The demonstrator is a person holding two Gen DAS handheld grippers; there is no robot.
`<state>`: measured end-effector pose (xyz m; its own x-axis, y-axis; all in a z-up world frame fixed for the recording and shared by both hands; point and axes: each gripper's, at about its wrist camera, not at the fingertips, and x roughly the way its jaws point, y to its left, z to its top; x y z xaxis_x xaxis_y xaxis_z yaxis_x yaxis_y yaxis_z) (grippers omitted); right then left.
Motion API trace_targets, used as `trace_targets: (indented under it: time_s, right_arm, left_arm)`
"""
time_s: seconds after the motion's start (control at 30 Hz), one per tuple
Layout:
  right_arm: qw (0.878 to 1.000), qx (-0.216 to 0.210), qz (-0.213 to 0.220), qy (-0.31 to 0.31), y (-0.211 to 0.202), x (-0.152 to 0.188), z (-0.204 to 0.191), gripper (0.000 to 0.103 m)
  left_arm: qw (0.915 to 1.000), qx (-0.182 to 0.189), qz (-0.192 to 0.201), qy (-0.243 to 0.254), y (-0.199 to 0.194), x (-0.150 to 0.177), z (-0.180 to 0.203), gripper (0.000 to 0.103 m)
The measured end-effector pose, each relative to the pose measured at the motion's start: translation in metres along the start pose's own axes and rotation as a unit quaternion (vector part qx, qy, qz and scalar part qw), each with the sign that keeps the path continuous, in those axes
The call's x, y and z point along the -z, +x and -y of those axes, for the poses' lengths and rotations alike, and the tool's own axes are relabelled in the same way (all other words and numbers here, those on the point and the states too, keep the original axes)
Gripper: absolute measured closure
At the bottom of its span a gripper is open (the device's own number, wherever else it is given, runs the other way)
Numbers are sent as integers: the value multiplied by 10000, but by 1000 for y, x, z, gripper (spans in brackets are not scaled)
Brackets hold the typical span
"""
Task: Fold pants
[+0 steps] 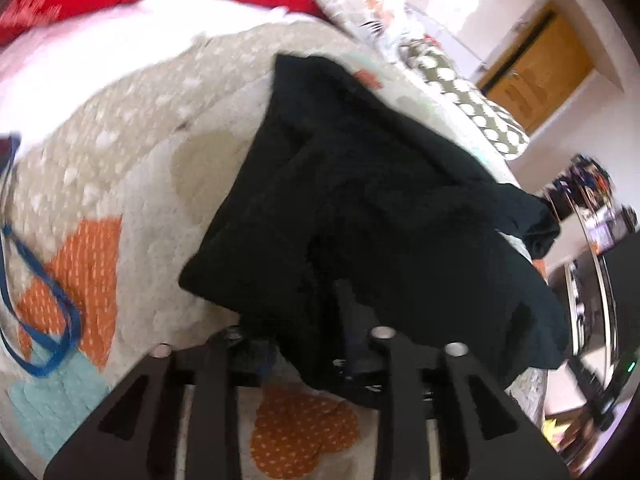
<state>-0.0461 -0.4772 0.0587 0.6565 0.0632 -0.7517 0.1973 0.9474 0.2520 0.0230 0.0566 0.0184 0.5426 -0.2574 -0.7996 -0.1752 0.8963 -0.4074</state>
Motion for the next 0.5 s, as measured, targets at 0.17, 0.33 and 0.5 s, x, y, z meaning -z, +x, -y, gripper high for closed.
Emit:
trace_targets:
  time_s: [0.17,0.33,0.5]
  right_arm:
    - [9984,-414,-174,340,7,29,15,33]
    - [9949,-858,-174,504,35,32,8,30]
    - [9907,-1166,2,709,57,10,0,68]
  left_arm:
    - [9994,235,171,-205,-12,7,-10,23]
    - [9982,224,286,-481,-6,6,-10,16]
    - [9987,238,329,-300,4,-1,6,28]
